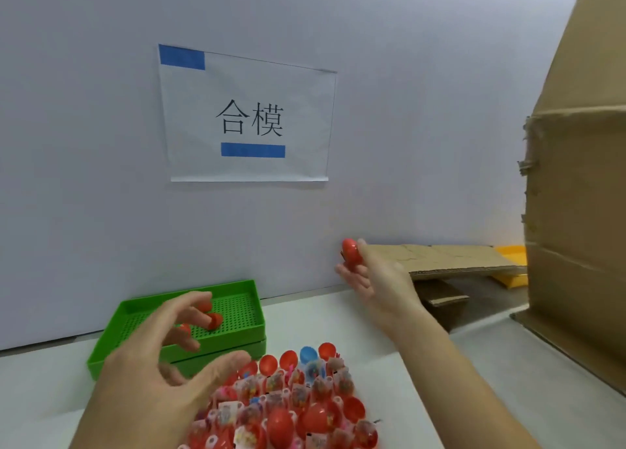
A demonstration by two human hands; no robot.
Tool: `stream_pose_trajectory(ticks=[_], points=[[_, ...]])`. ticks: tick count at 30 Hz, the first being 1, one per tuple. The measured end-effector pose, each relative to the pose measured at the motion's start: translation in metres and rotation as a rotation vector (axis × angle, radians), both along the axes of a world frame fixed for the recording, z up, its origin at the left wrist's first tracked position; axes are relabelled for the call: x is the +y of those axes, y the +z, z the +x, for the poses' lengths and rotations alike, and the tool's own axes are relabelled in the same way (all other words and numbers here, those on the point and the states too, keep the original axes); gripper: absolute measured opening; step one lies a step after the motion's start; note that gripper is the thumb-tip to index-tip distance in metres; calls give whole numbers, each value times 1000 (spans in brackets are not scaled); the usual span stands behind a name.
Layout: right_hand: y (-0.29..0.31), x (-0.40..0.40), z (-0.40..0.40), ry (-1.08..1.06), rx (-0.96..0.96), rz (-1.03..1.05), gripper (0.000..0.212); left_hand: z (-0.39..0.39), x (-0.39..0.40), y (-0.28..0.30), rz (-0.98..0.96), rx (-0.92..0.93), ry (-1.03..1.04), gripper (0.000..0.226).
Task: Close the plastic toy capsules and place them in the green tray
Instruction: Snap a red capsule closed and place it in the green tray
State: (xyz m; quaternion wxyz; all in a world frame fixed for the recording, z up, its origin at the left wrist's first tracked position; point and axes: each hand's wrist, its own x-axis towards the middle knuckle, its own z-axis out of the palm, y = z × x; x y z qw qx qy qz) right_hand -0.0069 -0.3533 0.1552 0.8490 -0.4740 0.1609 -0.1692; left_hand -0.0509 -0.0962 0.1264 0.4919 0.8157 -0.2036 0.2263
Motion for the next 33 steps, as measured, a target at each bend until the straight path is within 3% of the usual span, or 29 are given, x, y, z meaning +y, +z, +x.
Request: stream_pose_trajectory(ticks=[2, 4, 7, 10, 12, 16, 19, 22, 26, 33], points=[[14, -29, 16, -105, -9, 148, 40, 1, 5, 3, -60, -9, 5, 56], [21, -44, 25, -72, 25, 189, 46, 3, 8, 3, -103, -12, -8, 58], [10, -34, 21, -1, 97, 9, 43, 8, 13, -3, -136, -10, 0, 57], [-16, -14, 5, 68, 120, -158, 23, 10, 19, -4, -92, -2, 36, 44], [-37, -5, -8, 134, 184, -340, 14, 8, 27, -1, -23, 19, 58, 29], [-60, 7, -30, 432, 265, -806, 23, 9, 49, -2, 210, 194, 51, 6], [-51, 23, -40, 629, 236, -1187, 23, 10, 59, -11, 411, 325, 42, 10], [-40, 40, -40, 659, 146, -1406, 22, 12, 63, -19, 539, 432, 44, 11], [-38, 57, -39, 608, 49, -1479, 22, 19, 72, -31, 564, 470, 135, 13], [-39, 62, -37, 566, -37, -1487, 22, 40, 71, -59, 331, 393, 299, 7]])
